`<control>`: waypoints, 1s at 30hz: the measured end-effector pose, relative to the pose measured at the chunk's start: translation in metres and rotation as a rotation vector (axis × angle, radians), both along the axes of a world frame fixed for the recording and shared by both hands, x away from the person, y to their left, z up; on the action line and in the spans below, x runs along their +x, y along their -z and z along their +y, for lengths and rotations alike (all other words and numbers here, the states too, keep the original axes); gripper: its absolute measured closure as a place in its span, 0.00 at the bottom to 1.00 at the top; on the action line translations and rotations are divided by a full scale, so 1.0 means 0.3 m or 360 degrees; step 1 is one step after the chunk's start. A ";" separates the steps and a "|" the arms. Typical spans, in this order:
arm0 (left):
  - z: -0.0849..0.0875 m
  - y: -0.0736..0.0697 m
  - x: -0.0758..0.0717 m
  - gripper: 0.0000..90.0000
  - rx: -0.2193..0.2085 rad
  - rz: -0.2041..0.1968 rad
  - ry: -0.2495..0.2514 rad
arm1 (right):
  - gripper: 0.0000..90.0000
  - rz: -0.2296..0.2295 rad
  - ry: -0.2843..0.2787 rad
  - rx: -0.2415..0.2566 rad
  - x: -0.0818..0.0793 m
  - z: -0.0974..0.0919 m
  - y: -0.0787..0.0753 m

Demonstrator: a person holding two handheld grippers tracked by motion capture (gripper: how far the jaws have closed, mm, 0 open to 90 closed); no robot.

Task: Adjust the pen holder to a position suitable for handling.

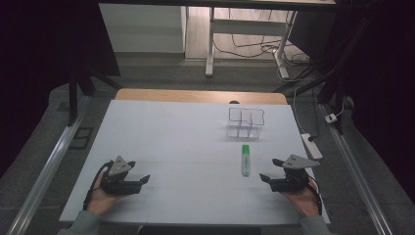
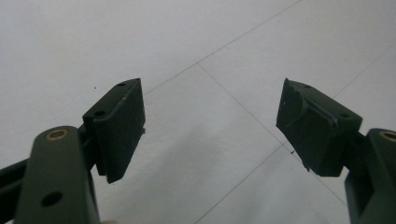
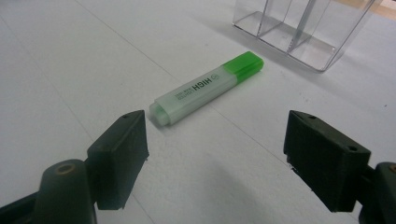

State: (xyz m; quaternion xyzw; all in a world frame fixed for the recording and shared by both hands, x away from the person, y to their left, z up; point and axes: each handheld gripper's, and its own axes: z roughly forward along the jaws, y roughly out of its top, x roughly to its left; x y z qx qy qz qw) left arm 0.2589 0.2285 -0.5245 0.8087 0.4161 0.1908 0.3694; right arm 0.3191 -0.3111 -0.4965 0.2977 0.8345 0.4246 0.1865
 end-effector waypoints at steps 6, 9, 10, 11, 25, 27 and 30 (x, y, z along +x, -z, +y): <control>-0.005 -0.002 -0.002 0.26 0.0000 -0.0005 0.0000 | 0.25 -0.0007 0.0007 -0.0002 -0.004 -0.005 -0.002; -0.005 -0.002 -0.001 0.26 -0.0001 -0.0004 -0.0003 | 0.25 0.0000 0.0012 -0.0002 -0.003 -0.006 0.000; -0.004 -0.001 0.000 0.26 -0.0003 -0.0002 -0.0010 | 0.26 0.0003 0.0012 -0.0002 -0.003 -0.005 0.000; -0.003 -0.001 0.001 0.26 -0.0004 -0.0001 -0.0010 | 0.26 0.0009 0.0007 -0.0008 -0.002 -0.005 0.000; -0.002 0.001 -0.005 0.26 0.0013 -0.0005 -0.0017 | 0.28 0.0021 -0.0013 -0.0007 0.004 0.017 -0.001; -0.002 0.000 -0.005 0.26 0.0012 -0.0007 -0.0018 | 0.29 0.0023 -0.0010 -0.0004 0.005 0.018 -0.005; -0.003 0.000 -0.006 0.26 0.0012 -0.0010 -0.0016 | 0.30 0.0024 0.0006 -0.0002 0.013 0.023 -0.011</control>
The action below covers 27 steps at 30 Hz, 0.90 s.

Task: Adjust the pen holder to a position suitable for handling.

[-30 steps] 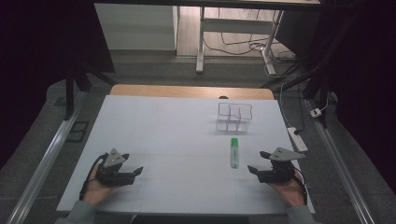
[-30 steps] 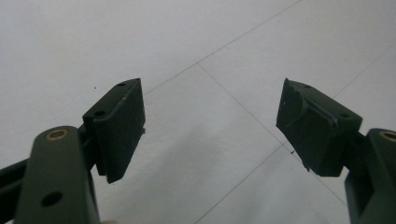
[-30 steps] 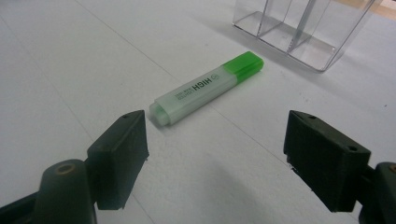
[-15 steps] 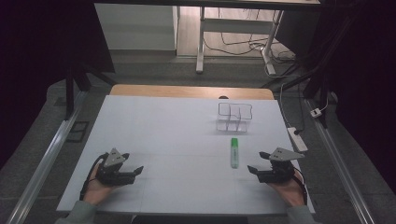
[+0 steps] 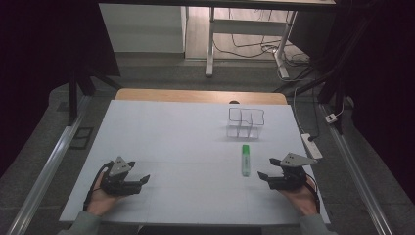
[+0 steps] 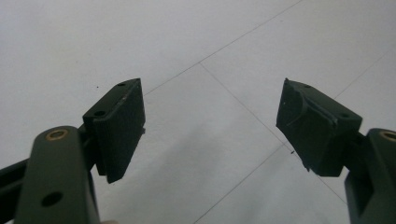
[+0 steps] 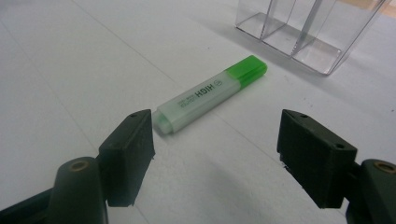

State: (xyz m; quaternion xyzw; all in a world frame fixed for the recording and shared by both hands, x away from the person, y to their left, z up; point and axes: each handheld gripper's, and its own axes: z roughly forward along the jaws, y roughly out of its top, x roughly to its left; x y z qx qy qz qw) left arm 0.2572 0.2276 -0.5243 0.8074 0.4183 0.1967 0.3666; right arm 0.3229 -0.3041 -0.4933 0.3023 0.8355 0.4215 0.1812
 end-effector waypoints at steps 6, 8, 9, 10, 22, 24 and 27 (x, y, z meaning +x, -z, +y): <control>-0.003 0.002 0.003 0.27 0.0010 0.0001 0.0005 | 0.31 0.0016 0.0016 0.0002 0.019 0.011 -0.008; -0.005 0.004 0.003 0.26 0.0013 0.0003 0.0008 | 0.31 0.0023 0.0022 -0.0002 0.026 0.016 -0.010; -0.006 0.005 0.003 0.26 0.0018 0.0005 0.0008 | 0.31 0.0028 0.0022 -0.0010 0.030 0.017 -0.012; -0.008 0.005 0.003 0.26 0.0018 0.0006 0.0009 | 0.32 0.0029 0.0032 -0.0014 0.033 0.019 -0.013; -0.009 0.006 0.005 0.26 0.0019 0.0005 0.0008 | 0.33 0.0086 0.0149 -0.0032 0.094 0.011 -0.023; -0.010 0.007 0.006 0.26 0.0022 0.0005 0.0011 | 0.33 0.0097 0.0170 -0.0042 0.100 0.008 -0.022; -0.012 0.008 0.007 0.26 0.0030 0.0008 0.0010 | 0.34 0.0109 0.0201 -0.0042 0.111 0.003 -0.023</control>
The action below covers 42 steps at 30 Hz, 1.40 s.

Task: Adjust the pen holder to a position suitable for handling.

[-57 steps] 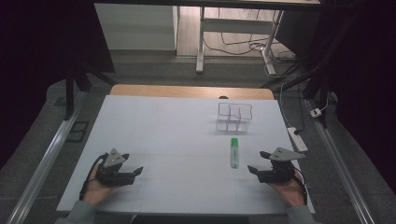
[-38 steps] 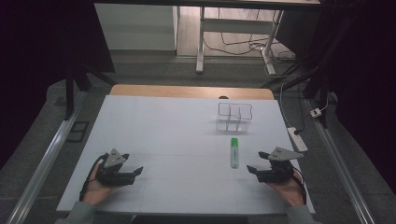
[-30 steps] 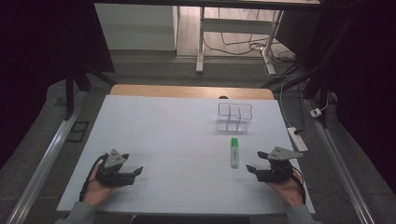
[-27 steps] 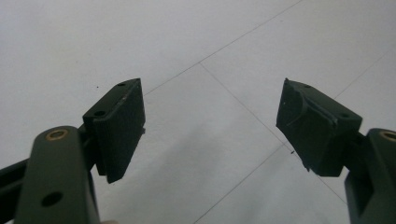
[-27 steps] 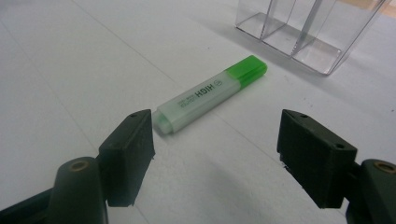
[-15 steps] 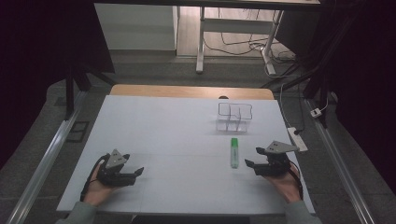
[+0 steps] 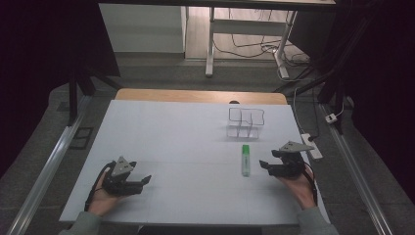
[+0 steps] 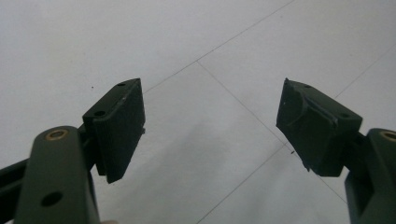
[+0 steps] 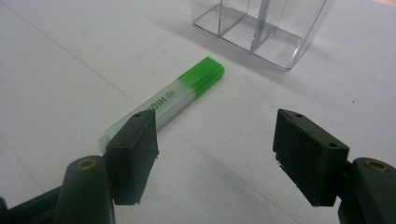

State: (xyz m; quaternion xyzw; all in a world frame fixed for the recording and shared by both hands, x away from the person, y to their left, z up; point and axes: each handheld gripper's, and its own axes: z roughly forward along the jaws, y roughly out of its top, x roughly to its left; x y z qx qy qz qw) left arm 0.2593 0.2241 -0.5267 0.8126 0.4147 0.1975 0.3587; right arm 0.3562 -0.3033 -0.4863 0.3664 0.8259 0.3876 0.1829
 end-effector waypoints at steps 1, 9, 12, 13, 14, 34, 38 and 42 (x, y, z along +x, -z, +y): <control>0.000 0.000 0.000 0.26 0.0000 0.0000 0.0000 | 0.34 -0.0002 0.0007 -0.0002 0.004 -0.001 -0.001; 0.004 0.002 0.002 0.26 0.0000 0.0000 -0.0008 | 0.34 0.0023 0.0046 -0.0012 0.059 -0.003 -0.003; 0.004 0.002 0.003 0.26 0.0000 0.0001 -0.0012 | 0.34 0.0033 0.0071 -0.0010 0.083 -0.007 -0.006; 0.004 0.002 0.003 0.26 0.0001 0.0002 -0.0011 | 0.34 0.0037 0.0079 -0.0004 0.092 -0.007 -0.007; 0.004 0.003 0.003 0.26 0.0002 0.0003 -0.0011 | 0.34 0.0038 0.0080 0.0000 0.103 -0.008 -0.008; 0.001 0.006 0.006 0.26 0.0016 0.0007 -0.0017 | 0.50 0.0051 0.0200 -0.0041 0.256 0.018 -0.001; 0.002 0.005 0.006 0.26 0.0017 0.0007 -0.0020 | 0.63 0.0030 0.0227 -0.0051 0.273 0.019 -0.002; 0.001 0.005 0.005 0.26 0.0018 0.0003 -0.0024 | 0.77 0.0036 0.0266 -0.0085 0.294 0.018 -0.003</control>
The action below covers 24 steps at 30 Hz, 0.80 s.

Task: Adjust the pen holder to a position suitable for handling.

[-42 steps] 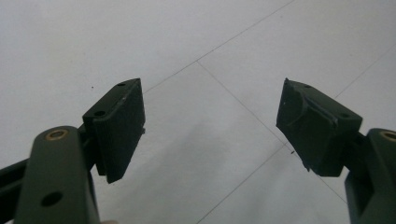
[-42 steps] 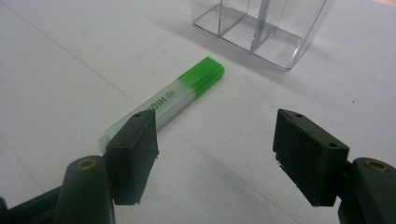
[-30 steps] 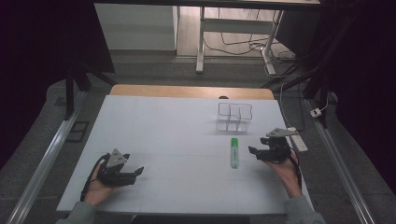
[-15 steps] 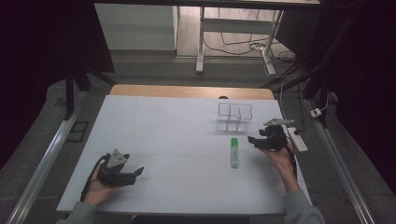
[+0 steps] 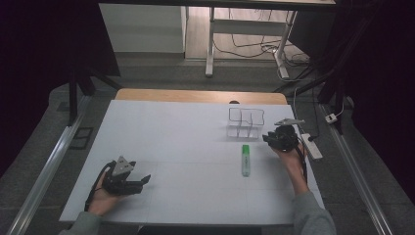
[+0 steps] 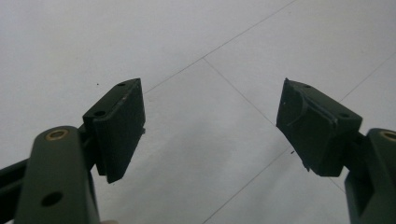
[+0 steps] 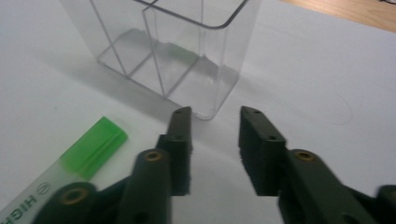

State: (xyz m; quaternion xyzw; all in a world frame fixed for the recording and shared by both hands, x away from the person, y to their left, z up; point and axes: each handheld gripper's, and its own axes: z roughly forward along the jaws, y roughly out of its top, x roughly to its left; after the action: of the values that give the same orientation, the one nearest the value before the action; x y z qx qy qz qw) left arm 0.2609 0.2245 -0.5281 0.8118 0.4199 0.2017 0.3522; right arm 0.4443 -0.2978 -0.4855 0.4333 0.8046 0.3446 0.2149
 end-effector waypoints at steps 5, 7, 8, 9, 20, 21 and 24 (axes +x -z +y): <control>0.001 0.000 0.000 0.27 0.0002 -0.0002 -0.0008 | 0.97 0.0010 0.0021 0.0025 0.031 -0.010 0.005; 0.000 0.001 0.001 0.27 0.0007 -0.0001 -0.0008 | 0.99 0.0020 0.0027 0.0029 0.046 -0.012 0.009; -0.001 0.001 0.001 0.27 0.0008 -0.0001 -0.0008 | 0.99 0.0017 0.0028 0.0036 0.054 -0.012 0.012; -0.001 0.000 0.001 0.27 0.0010 -0.0002 -0.0009 | 0.99 0.0022 0.0030 0.0029 0.061 -0.012 0.011; -0.002 0.002 0.003 0.27 0.0016 -0.0003 -0.0013 | 0.99 0.0010 0.0034 0.0103 0.126 -0.019 0.011; -0.001 0.002 0.003 0.27 0.0017 -0.0003 -0.0014 | 0.99 0.0005 0.0032 0.0110 0.130 -0.017 0.013; 0.000 0.002 0.004 0.27 0.0018 -0.0001 -0.0015 | 0.99 0.0003 0.0016 0.0110 0.135 -0.011 0.015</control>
State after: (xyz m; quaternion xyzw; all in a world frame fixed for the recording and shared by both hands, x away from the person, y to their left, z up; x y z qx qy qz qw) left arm 0.2620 0.2245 -0.5287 0.8116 0.4225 0.2061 0.3468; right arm 0.4850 -0.3012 -0.4900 0.4448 0.7903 0.3707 0.2007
